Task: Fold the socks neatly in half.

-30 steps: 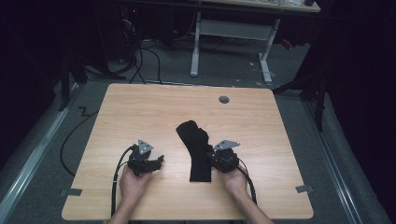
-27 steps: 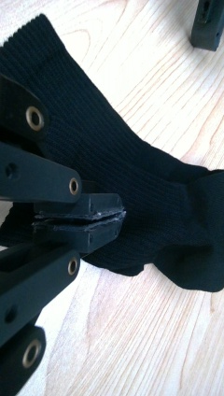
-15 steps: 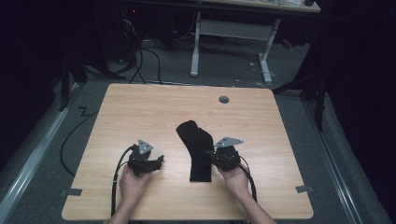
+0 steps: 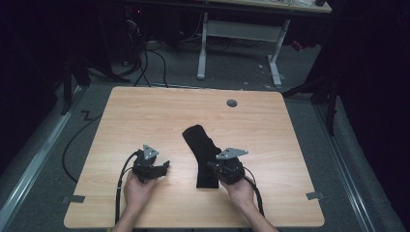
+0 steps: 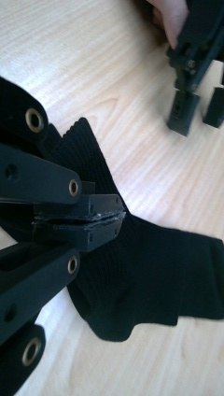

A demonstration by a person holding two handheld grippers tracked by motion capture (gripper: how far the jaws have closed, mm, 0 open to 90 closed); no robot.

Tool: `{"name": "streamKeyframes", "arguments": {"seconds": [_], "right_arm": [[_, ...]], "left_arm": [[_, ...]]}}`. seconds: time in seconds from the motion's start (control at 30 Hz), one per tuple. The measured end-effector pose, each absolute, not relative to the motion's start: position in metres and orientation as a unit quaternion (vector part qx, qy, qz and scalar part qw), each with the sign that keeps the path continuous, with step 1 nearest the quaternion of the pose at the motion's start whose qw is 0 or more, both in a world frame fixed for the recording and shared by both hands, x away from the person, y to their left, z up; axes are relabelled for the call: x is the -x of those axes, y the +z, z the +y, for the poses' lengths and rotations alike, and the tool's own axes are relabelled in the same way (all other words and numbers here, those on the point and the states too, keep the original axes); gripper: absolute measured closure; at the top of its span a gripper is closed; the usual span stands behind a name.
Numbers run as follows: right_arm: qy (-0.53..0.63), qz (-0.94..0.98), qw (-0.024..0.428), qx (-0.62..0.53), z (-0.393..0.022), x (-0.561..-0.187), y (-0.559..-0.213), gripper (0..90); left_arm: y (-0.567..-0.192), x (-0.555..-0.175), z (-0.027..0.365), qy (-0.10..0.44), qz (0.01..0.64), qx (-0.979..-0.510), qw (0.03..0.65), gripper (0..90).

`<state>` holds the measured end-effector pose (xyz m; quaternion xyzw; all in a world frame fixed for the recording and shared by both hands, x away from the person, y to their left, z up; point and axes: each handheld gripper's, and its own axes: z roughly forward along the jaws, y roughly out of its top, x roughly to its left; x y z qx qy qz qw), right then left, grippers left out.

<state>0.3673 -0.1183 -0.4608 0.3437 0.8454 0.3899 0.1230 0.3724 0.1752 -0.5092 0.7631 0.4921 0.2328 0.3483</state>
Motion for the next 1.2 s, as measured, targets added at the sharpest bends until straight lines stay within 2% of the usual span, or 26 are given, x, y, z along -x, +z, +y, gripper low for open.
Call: {"name": "streamKeyframes", "arguments": {"seconds": [0.23,0.4,0.53,0.7,0.77,0.9,1.03,1.2], "right_arm": [[0.371,0.857,0.111,-0.340,-0.114,-0.361,-0.482,86.1],[0.376,0.855,0.087,-0.347,-0.117,-0.362,-0.493,74.8],[0.395,0.845,0.090,-0.350,-0.119,-0.361,-0.483,70.2],[0.401,0.835,0.108,-0.362,-0.125,-0.367,-0.475,70.6],[0.394,0.834,0.120,-0.366,-0.129,-0.376,-0.478,76.1],[0.391,0.831,0.123,-0.375,-0.130,-0.383,-0.484,79.0],[0.382,0.835,0.123,-0.377,-0.127,-0.387,-0.490,78.4],[0.379,0.833,0.124,-0.383,-0.125,-0.389,-0.494,71.9]], "left_arm": [[-0.509,-0.372,0.175,0.236,0.496,-0.760,0.349,34.4],[-0.509,-0.372,0.175,0.235,0.494,-0.761,0.349,35.7],[-0.509,-0.373,0.175,0.234,0.490,-0.763,0.350,35.8],[-0.508,-0.372,0.173,0.230,0.494,-0.761,0.352,36.3],[-0.507,-0.372,0.167,0.206,0.489,-0.763,0.368,34.1],[-0.505,-0.371,0.146,0.182,0.470,-0.773,0.385,32.4],[-0.500,-0.367,0.127,0.175,0.451,-0.775,0.407,33.2],[-0.496,-0.366,0.109,0.152,0.440,-0.780,0.417,33.5]]}}
